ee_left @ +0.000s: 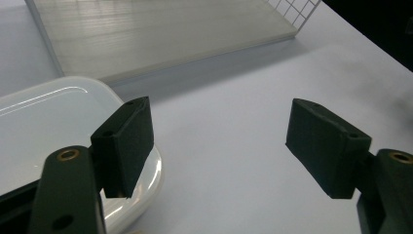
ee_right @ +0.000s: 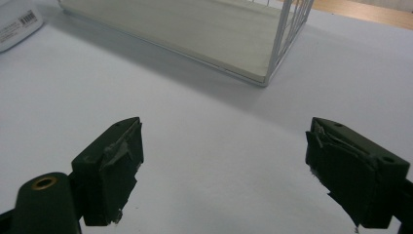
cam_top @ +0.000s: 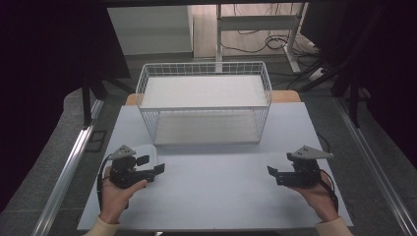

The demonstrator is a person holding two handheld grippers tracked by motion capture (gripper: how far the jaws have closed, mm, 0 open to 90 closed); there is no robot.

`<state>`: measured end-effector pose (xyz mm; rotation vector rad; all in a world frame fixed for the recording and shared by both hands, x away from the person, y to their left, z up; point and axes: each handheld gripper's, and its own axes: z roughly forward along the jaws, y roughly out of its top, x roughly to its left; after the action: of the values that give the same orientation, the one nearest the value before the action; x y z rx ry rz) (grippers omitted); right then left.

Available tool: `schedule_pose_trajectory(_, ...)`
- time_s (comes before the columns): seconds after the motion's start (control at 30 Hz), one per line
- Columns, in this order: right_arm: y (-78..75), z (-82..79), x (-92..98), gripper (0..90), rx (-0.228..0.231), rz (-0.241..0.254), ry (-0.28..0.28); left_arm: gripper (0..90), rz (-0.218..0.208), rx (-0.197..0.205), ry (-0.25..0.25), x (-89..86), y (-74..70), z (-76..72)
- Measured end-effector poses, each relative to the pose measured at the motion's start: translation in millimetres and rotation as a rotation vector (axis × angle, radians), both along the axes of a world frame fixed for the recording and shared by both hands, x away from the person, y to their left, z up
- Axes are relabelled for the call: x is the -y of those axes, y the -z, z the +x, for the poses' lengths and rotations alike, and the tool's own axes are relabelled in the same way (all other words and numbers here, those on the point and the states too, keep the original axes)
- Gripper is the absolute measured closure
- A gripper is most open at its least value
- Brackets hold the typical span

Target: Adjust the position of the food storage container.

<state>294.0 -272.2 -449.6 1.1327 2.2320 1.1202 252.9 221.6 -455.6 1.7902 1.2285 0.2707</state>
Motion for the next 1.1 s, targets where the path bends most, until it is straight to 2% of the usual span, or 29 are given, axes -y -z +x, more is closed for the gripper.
schedule_pose_trajectory(0.17,1.0,-0.3,1.5,15.0,-0.01,0.001,0.002,25.4,-0.002,-0.005,-0.003,-0.6,0.6,-0.8)
schedule_pose_trajectory(0.33,3.0,-0.6,6.6,18.6,-0.032,0.027,0.013,25.4,0.011,0.0,0.013,0.9,1.3,-0.9)
schedule_pose_trajectory(0.53,0.5,-4.8,5.1,20.4,-0.029,0.024,-0.001,25.4,0.005,-0.007,0.034,1.7,2.8,0.2)
schedule_pose_trajectory(0.87,1.7,-3.5,8.7,22.7,-0.045,0.023,-0.014,25.4,0.002,-0.002,0.025,-0.2,0.7,0.9)
schedule_pose_trajectory(0.97,0.9,-4.3,8.8,23.3,-0.048,0.023,-0.015,25.7,0.008,0.003,0.021,0.3,-3.9,-1.2)
schedule_pose_trajectory(1.1,1.5,-3.4,10.3,24.1,-0.053,0.023,-0.019,26.6,0.023,0.034,0.019,-2.2,-16.3,-4.7)
